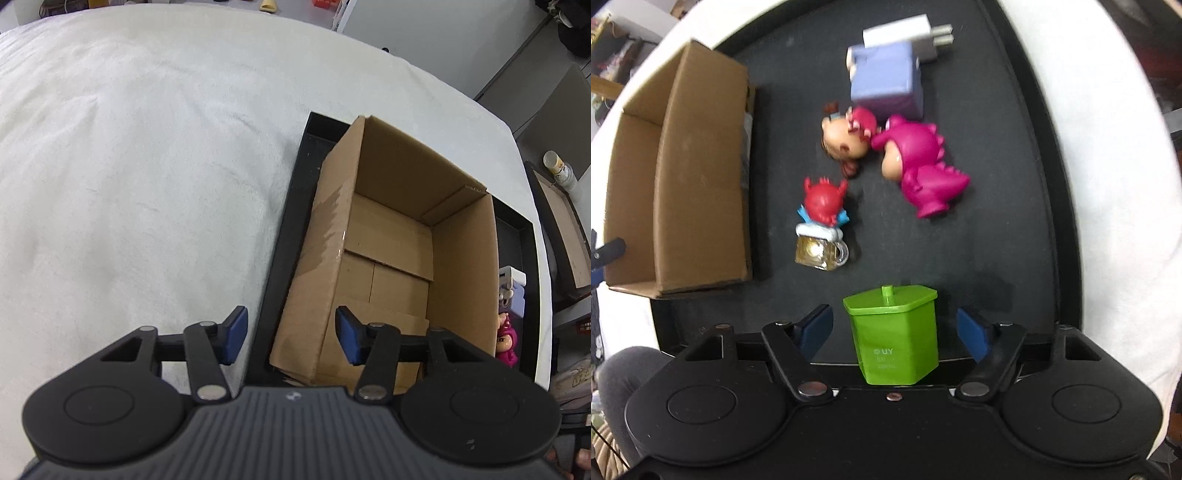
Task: Organize rigid objects
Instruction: 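Move the right gripper down over the green hexagonal cup and close, then lift the green cup with the right gripper toward the cardboard box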
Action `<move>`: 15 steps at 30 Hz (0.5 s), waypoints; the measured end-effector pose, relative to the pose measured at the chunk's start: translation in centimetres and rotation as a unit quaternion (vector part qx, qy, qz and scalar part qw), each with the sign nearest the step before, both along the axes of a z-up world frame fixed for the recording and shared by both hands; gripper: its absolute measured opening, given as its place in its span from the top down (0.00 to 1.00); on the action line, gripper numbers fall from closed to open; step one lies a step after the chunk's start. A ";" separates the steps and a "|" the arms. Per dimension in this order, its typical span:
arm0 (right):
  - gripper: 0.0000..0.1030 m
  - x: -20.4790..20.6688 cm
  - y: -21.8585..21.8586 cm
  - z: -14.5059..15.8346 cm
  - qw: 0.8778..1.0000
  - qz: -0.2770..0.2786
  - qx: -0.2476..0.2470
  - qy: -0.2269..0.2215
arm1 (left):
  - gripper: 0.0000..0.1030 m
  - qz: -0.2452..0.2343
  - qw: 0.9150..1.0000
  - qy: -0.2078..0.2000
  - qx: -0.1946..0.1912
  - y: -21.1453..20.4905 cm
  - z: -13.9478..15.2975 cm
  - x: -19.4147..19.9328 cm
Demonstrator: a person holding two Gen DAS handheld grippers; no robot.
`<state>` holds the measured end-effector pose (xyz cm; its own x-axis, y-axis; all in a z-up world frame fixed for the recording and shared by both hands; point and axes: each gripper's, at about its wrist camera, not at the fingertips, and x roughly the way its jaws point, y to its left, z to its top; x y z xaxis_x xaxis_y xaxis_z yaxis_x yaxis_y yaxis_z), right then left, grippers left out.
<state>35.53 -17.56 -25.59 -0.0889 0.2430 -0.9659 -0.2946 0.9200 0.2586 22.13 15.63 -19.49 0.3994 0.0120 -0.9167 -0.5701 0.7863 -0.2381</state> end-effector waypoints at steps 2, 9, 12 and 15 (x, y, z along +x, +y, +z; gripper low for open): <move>0.37 0.2 0.5 -0.8 1.000 0.007 -0.009 0.003 | 0.66 0.000 1.000 0.006 -0.001 -0.1 -0.3 0.1; 0.47 0.3 1.0 -1.6 1.000 0.009 -0.012 -0.008 | 0.86 -0.017 1.000 -0.004 0.005 -1.1 -0.3 -0.4; 0.47 0.4 0.5 -1.4 1.000 -0.003 0.001 -0.006 | 0.86 -0.020 1.000 -0.007 0.008 -1.4 -0.2 -0.7; 0.47 0.3 0.2 -0.8 1.000 -0.006 0.011 -0.017 | 0.86 -0.026 1.000 -0.010 0.013 -1.7 -0.2 -1.0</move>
<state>35.83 -17.38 -26.42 -0.0530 0.2641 -0.9630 -0.2929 0.9179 0.2678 21.09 13.95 -19.69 0.4186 0.0147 -0.9080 -0.5238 0.8207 -0.2282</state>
